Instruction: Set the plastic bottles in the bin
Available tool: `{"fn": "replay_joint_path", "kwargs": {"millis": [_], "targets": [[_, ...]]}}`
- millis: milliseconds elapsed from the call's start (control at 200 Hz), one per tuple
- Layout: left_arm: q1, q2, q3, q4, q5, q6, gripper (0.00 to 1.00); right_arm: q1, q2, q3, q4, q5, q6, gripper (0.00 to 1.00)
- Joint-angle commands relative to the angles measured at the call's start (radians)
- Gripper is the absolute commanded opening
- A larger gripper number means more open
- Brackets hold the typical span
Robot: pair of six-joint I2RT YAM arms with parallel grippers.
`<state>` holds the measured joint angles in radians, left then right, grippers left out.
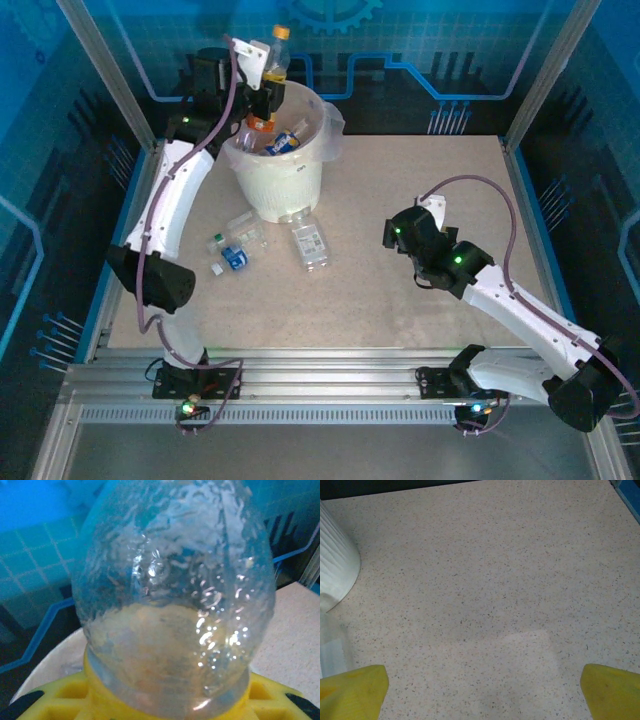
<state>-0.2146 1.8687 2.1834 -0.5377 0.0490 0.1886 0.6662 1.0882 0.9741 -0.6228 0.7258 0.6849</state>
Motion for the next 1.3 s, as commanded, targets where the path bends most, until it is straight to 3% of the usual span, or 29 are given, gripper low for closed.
{"fn": "replay_joint_path", "kwargs": {"millis": [0,270,765,1056,1296], "targets": [[0.026,0.039,0.048,-0.057,0.002,0.031,0.41,-0.012,-0.008,0.004,-0.023,0.010,0.028,1.00],[0.040,0.129,0.124,-0.220,0.002,0.094,0.43,-0.012,-0.002,0.011,-0.028,0.008,0.031,1.00],[0.038,0.220,0.182,-0.357,-0.019,0.147,0.49,-0.011,0.022,0.030,-0.025,-0.006,0.027,1.00],[0.038,0.234,0.204,-0.354,-0.032,0.139,0.82,-0.011,0.021,0.027,-0.028,-0.004,0.027,1.00],[0.035,0.214,0.225,-0.332,-0.024,0.105,0.91,-0.012,0.020,0.023,-0.029,-0.005,0.025,1.00]]}}
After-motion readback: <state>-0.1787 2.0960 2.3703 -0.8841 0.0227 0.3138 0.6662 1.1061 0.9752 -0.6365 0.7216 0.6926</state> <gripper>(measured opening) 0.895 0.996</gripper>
